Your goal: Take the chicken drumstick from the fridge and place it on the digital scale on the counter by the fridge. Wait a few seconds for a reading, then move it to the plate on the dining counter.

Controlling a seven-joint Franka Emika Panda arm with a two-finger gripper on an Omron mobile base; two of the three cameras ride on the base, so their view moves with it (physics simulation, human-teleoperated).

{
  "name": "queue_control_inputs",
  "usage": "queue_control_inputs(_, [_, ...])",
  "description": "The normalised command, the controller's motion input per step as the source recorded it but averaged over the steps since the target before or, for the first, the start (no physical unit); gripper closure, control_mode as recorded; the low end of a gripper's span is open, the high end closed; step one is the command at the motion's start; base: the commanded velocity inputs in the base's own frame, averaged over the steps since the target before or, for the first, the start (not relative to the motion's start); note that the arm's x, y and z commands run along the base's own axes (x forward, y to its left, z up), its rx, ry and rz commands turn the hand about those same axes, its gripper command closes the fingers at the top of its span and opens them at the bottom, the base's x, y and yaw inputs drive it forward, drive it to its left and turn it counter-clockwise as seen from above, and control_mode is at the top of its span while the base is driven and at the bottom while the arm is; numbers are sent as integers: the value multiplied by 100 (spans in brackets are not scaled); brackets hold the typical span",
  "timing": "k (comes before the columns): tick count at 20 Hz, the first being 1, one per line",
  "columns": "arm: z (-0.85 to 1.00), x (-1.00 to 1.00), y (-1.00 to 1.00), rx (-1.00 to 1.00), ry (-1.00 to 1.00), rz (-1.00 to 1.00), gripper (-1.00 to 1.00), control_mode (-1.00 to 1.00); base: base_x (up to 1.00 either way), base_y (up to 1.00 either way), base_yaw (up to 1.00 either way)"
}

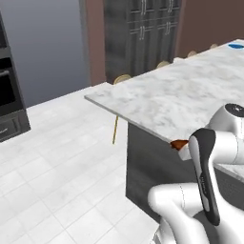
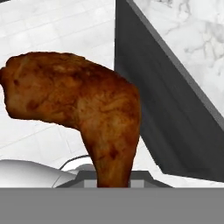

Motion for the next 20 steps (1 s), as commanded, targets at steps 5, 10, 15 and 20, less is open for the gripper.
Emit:
queue_control_inputs(5, [0,0,0,0,0,0,100,100,91,100,9])
queue_control_inputs(10, [0,0,0,0,0,0,100,100,100,100,10])
queue_control_inputs(15, [0,0,0,0,0,0,100,100,100,100,7])
queue_control_inputs(20, [0,0,0,0,0,0,100,100,97,100,3])
